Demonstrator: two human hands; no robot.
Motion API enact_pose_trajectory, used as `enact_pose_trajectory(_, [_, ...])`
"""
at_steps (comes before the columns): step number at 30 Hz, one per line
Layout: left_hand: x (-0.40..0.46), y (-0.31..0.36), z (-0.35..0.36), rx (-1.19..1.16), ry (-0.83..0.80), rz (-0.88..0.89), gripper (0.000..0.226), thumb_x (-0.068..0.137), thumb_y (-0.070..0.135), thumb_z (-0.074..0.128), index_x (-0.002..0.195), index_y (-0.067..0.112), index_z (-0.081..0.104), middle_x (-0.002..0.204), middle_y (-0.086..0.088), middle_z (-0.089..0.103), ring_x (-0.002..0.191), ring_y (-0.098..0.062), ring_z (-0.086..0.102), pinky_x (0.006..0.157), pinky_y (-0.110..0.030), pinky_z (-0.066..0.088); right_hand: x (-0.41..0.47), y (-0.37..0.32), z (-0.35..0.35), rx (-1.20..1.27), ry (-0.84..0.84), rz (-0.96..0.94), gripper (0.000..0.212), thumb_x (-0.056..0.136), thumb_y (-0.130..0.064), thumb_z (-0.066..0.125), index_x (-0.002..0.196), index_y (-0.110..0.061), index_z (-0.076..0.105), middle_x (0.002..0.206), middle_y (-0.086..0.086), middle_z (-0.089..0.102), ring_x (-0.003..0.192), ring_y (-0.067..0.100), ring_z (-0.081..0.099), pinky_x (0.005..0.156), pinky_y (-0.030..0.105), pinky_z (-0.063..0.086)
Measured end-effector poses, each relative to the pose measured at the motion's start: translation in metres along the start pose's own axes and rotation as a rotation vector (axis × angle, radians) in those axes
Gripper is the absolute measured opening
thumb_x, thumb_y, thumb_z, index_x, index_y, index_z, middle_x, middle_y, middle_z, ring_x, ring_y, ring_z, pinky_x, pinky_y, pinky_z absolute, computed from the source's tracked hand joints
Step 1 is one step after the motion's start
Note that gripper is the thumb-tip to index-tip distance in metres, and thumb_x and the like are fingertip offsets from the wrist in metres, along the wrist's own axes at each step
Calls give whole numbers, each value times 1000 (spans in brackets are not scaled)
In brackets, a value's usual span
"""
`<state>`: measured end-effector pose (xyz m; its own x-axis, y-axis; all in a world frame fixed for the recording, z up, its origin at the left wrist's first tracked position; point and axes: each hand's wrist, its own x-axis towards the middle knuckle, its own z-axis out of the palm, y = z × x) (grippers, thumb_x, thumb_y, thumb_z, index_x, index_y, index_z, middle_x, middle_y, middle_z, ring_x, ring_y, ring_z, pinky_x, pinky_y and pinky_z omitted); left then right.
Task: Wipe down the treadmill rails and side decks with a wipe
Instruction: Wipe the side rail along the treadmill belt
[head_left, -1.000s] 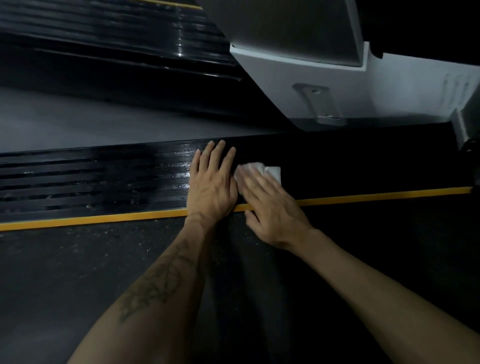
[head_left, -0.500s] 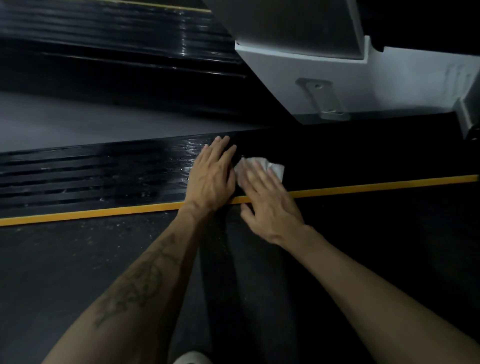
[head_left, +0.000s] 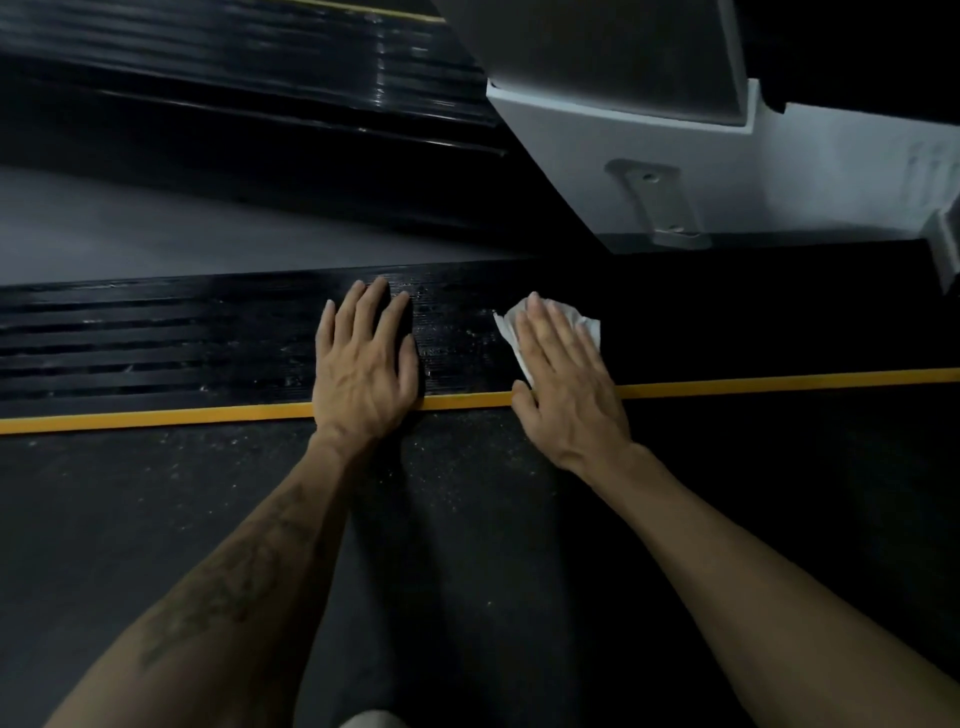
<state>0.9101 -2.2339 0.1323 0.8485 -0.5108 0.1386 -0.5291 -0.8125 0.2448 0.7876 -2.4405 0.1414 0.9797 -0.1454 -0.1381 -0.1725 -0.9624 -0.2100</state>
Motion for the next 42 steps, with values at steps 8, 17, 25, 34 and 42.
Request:
enact_pose_trajectory(8, [-2,1,1,20,37,4,54,102,37,38,151,15,47,162,-11,38,153,-28,27,125,-53,20,-23,-36,15,-58,15,-98,73,106,-53,21,165,-15,6,173,6,-4,159,21,-7,129,46,4])
enact_pose_trajectory(17, [-1,1,1,0,34,-1,55,101,37,39,151,15,47,162,-11,38,153,-29,28,126,-53,19,1,-25,7,-18,24,117,78,103,-60,9,165,-12,5,172,9,-6,159,22,-8,130,46,1])
enact_pose_trajectory(25, [-1,2,0,-4,14,-9,56,100,36,39,151,14,46,162,-12,37,154,-28,27,126,-53,18,-29,-4,12,-6,42,-176,69,107,-48,31,165,-15,14,173,5,5,160,20,2,128,48,15])
enact_pose_trajectory(34, [-2,3,-1,-6,21,-10,56,100,36,39,151,15,46,162,-11,36,154,-29,27,126,-53,18,4,-39,8,-27,-25,121,83,100,-65,4,164,-14,-9,170,8,-19,157,23,-18,128,45,-9])
enact_pose_trajectory(42, [-2,5,-2,-12,35,-15,54,100,34,41,150,15,47,161,-12,38,153,-29,28,126,-53,18,-26,4,8,-64,23,-34,72,106,-52,23,165,-13,11,173,6,3,160,20,1,129,48,12])
